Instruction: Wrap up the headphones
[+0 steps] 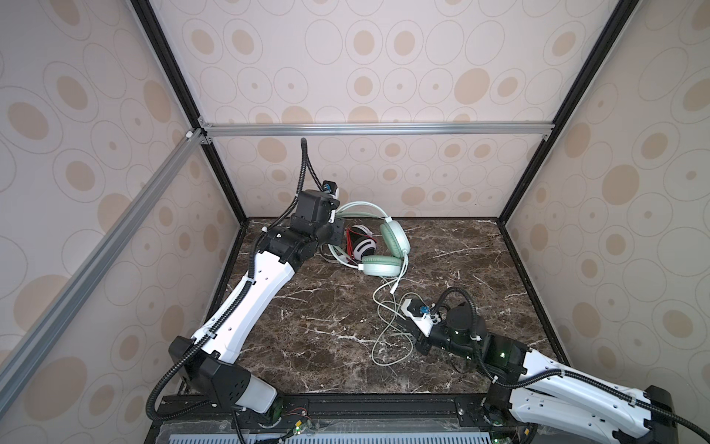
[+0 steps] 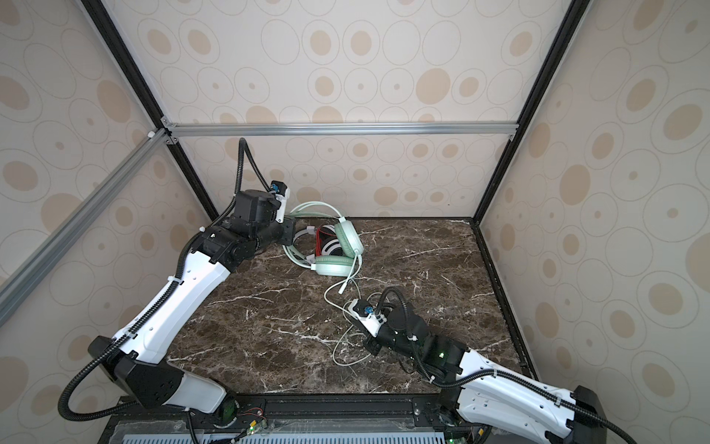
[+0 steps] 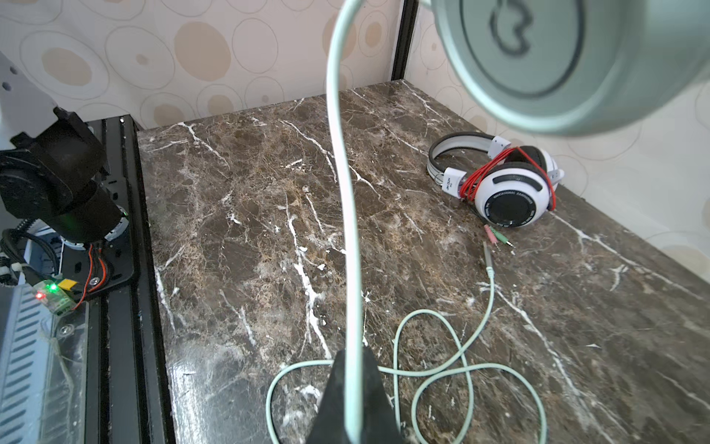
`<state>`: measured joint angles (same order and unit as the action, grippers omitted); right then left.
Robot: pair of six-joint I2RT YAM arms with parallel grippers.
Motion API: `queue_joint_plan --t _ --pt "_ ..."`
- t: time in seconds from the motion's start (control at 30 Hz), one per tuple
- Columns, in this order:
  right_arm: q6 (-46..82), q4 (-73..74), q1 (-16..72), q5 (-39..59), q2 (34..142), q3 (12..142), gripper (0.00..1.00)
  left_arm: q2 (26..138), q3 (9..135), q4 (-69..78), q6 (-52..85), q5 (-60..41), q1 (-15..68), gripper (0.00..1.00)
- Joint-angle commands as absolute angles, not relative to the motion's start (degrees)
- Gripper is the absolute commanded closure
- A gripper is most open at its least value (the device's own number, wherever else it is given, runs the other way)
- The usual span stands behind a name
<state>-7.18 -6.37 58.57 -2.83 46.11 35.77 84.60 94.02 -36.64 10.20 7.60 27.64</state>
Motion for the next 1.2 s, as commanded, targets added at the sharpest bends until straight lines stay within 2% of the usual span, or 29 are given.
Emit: queue_joint_plan --t 0.0,0.27,0.5,0.67,1.17 --pt "-13.0 -17.4 61.5 -8.5 47.1 42.5 1.0 82.6 91.6 -30.1 9.2 8.4 27.4 1.0" --pt "-15.1 -23.8 63.9 -12.0 51.6 54.7 1.0 81.7 83.2 -24.7 5.9 8.9 27.4 1.0" --pt "-17.8 -30.9 63.4 -23.6 57.4 64.1 1.0 78.2 76.2 -21.4 -0.7 8.0 27.4 1.0" --pt "-20.5 -35.3 60.4 -28.8 62.5 69.3 1.0 74.2 71.1 -21.3 -5.0 1.5 27.4 1.0" --pt "-16.1 -35.7 47.4 -21.2 73.2 79.3 1.0 64.5 64.3 -23.8 -0.8 -17.3 27.4 1.0"
